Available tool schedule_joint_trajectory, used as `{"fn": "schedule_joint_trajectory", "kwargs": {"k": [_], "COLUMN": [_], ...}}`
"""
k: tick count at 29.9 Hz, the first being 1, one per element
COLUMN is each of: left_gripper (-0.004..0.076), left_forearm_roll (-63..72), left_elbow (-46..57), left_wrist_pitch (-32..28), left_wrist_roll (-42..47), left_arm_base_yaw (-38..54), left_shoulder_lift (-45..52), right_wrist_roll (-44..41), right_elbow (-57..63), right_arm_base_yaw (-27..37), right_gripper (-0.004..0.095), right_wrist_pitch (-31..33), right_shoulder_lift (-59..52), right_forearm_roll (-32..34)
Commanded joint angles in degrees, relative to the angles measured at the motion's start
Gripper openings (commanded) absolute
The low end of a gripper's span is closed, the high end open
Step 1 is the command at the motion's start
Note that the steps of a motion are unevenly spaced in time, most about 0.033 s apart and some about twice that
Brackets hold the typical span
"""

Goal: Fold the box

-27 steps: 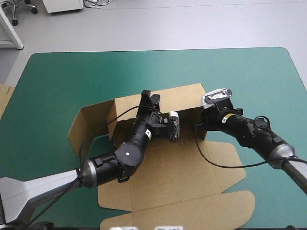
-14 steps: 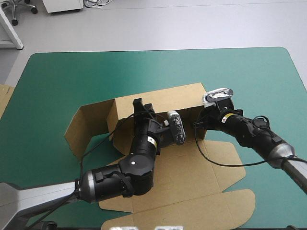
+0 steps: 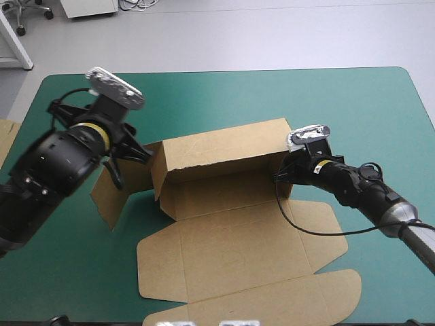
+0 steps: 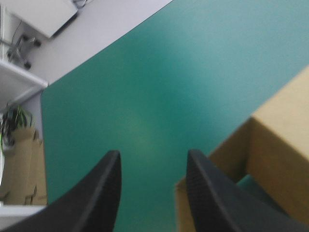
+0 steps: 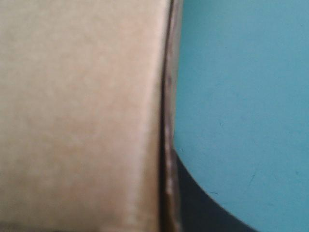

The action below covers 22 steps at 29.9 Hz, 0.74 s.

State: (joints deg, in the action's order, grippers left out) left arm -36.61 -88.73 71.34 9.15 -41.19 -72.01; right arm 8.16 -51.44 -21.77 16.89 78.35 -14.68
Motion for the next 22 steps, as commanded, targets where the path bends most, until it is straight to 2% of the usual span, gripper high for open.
{"fn": "schedule_joint_trajectory", "kwargs": {"k": [1, 6, 12, 17, 19, 22], "left_gripper": [0.0317, 0.0315, 0.0314, 0.0314, 0.0314, 0.0314], "left_forearm_roll": [3.2, 16.4, 23.1, 40.4, 43.8, 45.8], "left_elbow": [-1.8, -1.8, -1.1, 5.8, 9.7, 13.5], "left_wrist_pitch": [-0.1, -3.2, -4.9, -7.2, -10.0, -12.6], "left_wrist_roll": [-2.3, -8.0, -9.6, -17.8, -18.8, -19.9], "left_arm_base_yaw": [10.4, 27.0, 42.7, 53.0, 54.0, 54.0], "left_shoulder_lift": [1.4, 1.2, 0.8, -0.1, -0.1, -0.1], "right_wrist_roll": [-1.2, -3.9, -9.1, -10.7, -10.3, -9.8], "right_elbow": [-2.4, -5.4, -7.8, -7.9, -7.9, -7.9], "right_arm_base_yaw": [-0.2, -0.2, -0.2, -0.2, -0.2, -0.2], "right_gripper": [-0.002, -0.002, -0.002, -0.0008, 0.0043, 0.0188], "right_wrist_pitch": [3.0, 6.7, 10.1, 12.4, 13.0, 13.1], "right_shoulder_lift": [-1.4, -1.4, -1.3, -1.3, -1.3, -1.3], "right_forearm_roll": [-1.3, -0.2, 5.5, 8.7, 9.4, 9.4]}}
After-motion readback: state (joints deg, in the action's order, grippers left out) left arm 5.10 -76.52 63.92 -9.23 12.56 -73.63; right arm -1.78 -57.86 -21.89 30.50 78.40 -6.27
